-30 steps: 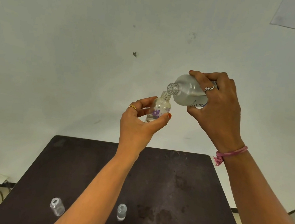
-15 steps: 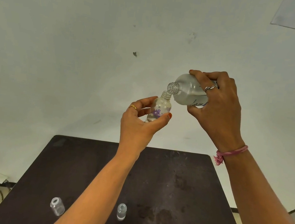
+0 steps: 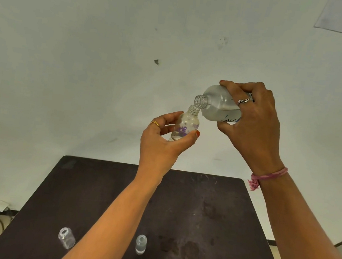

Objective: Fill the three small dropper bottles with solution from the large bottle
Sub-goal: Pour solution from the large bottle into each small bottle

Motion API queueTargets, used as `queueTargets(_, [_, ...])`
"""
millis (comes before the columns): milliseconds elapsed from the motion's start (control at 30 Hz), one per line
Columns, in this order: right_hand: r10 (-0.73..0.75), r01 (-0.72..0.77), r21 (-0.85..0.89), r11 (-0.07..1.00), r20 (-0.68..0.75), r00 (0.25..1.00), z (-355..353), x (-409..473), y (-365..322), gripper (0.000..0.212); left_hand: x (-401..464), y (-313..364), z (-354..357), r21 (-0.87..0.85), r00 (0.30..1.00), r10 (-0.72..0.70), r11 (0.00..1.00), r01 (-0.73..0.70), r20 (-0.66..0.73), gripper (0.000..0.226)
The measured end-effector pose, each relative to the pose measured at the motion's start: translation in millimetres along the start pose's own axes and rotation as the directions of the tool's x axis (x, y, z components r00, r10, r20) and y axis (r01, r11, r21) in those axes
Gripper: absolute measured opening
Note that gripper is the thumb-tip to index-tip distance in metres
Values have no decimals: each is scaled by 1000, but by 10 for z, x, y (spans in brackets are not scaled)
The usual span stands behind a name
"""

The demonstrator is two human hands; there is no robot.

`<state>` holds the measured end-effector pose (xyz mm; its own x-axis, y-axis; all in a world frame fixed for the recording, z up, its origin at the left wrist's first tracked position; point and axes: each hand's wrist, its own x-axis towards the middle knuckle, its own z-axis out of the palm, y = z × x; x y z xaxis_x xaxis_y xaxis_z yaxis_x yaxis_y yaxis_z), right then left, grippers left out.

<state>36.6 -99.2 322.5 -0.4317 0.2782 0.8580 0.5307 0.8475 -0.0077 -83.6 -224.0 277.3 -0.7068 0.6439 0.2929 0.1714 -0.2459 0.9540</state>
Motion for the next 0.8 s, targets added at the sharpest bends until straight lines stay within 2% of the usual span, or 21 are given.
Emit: queueTargets(800, [3, -3, 11, 1000, 5, 1000, 0, -1, -22, 72, 15, -6, -11, 1, 1000, 4, 1000, -4, -9, 46])
